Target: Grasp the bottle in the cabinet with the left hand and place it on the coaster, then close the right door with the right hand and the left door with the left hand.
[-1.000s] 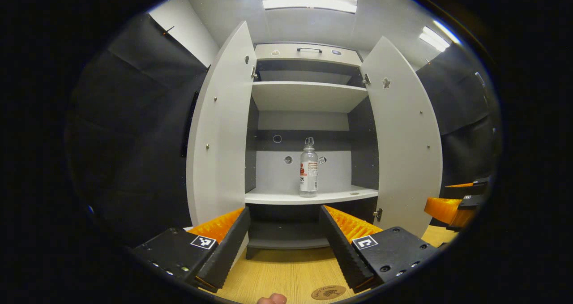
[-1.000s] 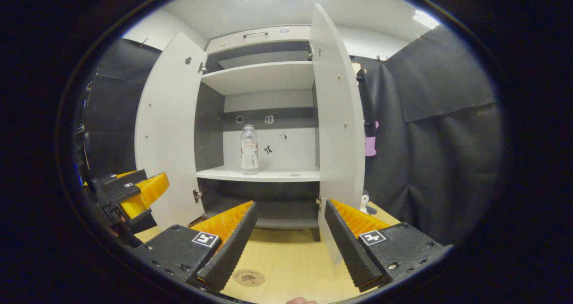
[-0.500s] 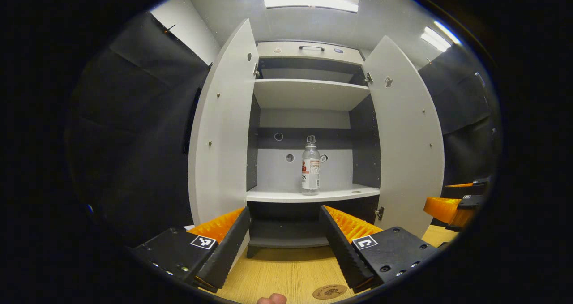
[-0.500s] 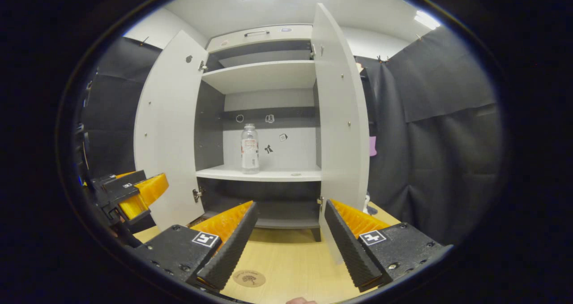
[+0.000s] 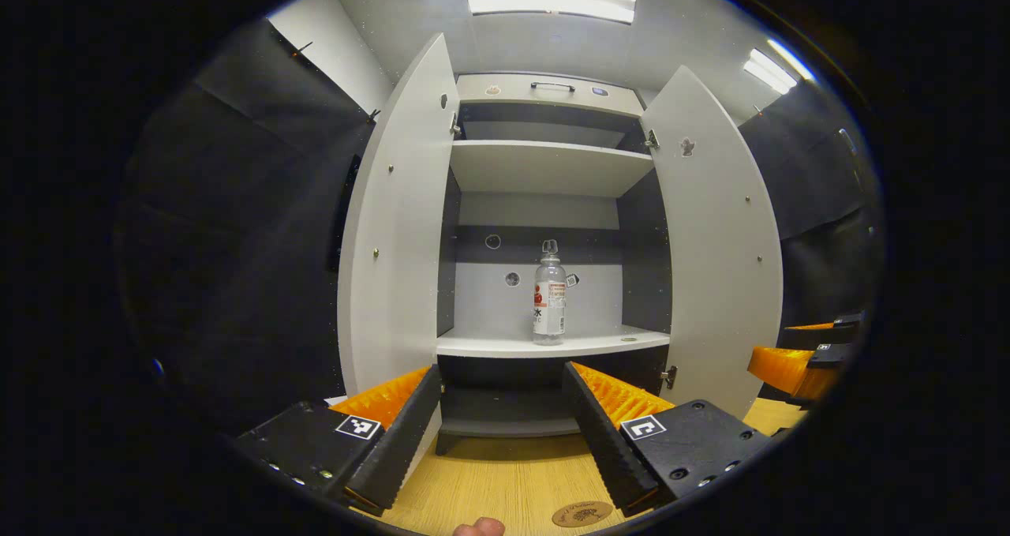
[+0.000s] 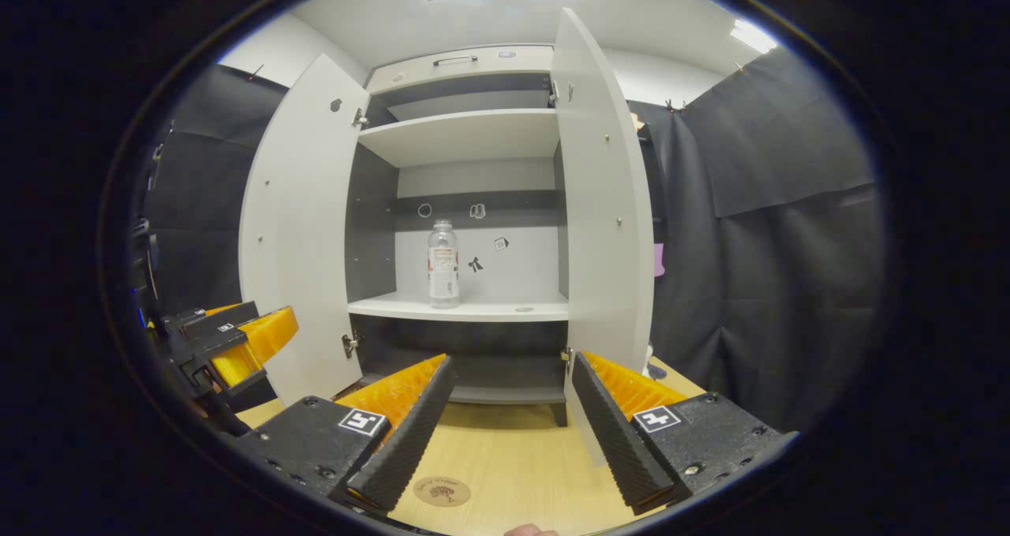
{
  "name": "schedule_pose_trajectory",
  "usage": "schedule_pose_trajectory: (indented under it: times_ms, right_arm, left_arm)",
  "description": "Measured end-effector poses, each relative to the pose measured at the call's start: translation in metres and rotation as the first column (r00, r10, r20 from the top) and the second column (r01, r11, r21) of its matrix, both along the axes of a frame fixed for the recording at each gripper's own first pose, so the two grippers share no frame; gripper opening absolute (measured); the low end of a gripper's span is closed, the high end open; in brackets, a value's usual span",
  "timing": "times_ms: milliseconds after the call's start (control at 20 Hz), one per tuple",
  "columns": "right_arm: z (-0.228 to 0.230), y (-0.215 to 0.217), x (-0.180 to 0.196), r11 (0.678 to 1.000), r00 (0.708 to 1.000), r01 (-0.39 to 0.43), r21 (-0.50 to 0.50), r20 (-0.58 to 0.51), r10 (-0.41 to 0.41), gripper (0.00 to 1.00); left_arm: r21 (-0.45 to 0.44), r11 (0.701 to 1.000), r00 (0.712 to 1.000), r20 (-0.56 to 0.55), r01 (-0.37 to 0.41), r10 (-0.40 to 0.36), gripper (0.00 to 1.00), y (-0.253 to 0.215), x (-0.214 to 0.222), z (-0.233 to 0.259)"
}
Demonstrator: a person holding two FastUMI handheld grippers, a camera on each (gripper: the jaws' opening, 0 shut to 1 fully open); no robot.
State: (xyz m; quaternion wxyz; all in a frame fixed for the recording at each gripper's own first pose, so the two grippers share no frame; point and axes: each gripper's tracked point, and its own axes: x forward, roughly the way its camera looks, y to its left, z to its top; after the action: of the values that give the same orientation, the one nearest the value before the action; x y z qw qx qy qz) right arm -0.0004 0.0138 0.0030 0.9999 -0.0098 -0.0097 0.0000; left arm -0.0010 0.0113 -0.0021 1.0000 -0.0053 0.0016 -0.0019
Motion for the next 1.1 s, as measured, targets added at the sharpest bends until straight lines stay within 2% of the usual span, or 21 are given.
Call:
schedule_pose_trajectory:
  times_ms: [300,550,600,650,750,1100]
  right_arm:
    - [-0.003,0.003,-0.004,1.0,1.0,-0.004,-0.003,-0.009,0.004,0.99]
    - [-0.003,0.005,-0.008,1.0,1.0,-0.01,-0.007,-0.01,0.01,0.99]
    - [-0.003,0.006,-0.008,1.0,1.0,-0.012,-0.009,-0.01,0.012,0.99]
    - [-0.003,0.005,-0.01,1.0,1.0,-0.01,-0.011,-0.009,0.01,0.99]
    - [-0.002,0.004,-0.012,1.0,1.0,-0.007,-0.012,-0.007,0.007,0.99]
    - [-0.002,-0.009,-0.022,0.999,1.0,0.029,-0.02,-0.003,-0.029,0.99]
  left_arm:
    - [-0.005,1.0,1.0,-0.008,0.018,-0.018,0.95,-0.005,-0.001,0.0]
    - [-0.035,0.996,0.997,-0.006,0.081,-0.082,0.94,-0.021,0.013,0.007]
    - [-0.033,0.996,0.996,-0.003,0.087,-0.087,0.99,-0.022,0.018,0.009]
    - [-0.028,0.995,0.996,0.003,0.093,-0.093,0.94,-0.025,0.022,0.013]
    - [-0.023,0.994,0.994,0.011,0.11,-0.11,0.94,-0.032,0.034,0.018]
    - [-0.095,0.976,0.981,0.004,0.195,-0.196,0.94,-0.074,0.098,0.023]
